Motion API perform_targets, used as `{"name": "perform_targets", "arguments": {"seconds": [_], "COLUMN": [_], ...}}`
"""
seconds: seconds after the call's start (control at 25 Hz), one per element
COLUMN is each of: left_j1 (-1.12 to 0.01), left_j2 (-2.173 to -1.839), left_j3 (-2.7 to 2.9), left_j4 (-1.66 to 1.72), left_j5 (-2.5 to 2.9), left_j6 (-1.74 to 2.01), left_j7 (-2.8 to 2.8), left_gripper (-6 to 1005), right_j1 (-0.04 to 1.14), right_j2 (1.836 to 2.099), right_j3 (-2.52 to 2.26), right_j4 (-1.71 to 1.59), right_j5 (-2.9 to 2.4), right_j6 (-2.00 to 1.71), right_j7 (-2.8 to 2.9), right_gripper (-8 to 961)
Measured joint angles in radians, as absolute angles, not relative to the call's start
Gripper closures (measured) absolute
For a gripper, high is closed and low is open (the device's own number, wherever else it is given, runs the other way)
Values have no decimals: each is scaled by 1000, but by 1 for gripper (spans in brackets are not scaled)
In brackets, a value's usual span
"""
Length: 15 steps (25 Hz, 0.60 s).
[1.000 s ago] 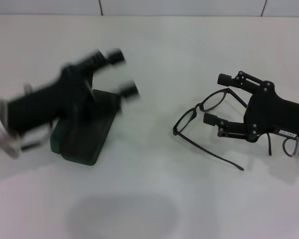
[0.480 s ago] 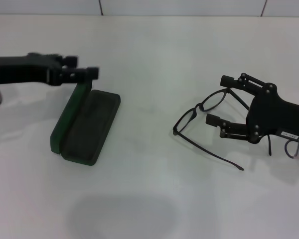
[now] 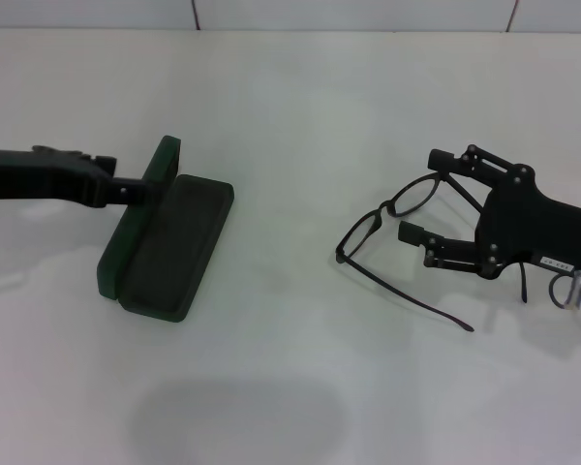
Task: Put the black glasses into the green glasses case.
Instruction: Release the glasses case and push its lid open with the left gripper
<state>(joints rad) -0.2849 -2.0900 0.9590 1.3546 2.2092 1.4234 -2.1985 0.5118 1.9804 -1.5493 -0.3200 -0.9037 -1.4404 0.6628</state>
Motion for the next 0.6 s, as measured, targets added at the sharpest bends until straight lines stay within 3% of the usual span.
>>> {"name": "perform_targets", "arguments": {"seconds": [0.6], "left_j1": [-292], "left_j2": [-2092], "left_j3": [1058], "left_j4": [1336], "left_j5": [2345], "left_j6": [1358], "left_j7": [-2248], "left_gripper": [258], "right_j1": [519], "right_j2": [1998], "right_j3": [-1549], "right_j4": [-324], "right_j5": [-903], "right_j6": [-1441], "right_j7": [661], "right_gripper": [105]}}
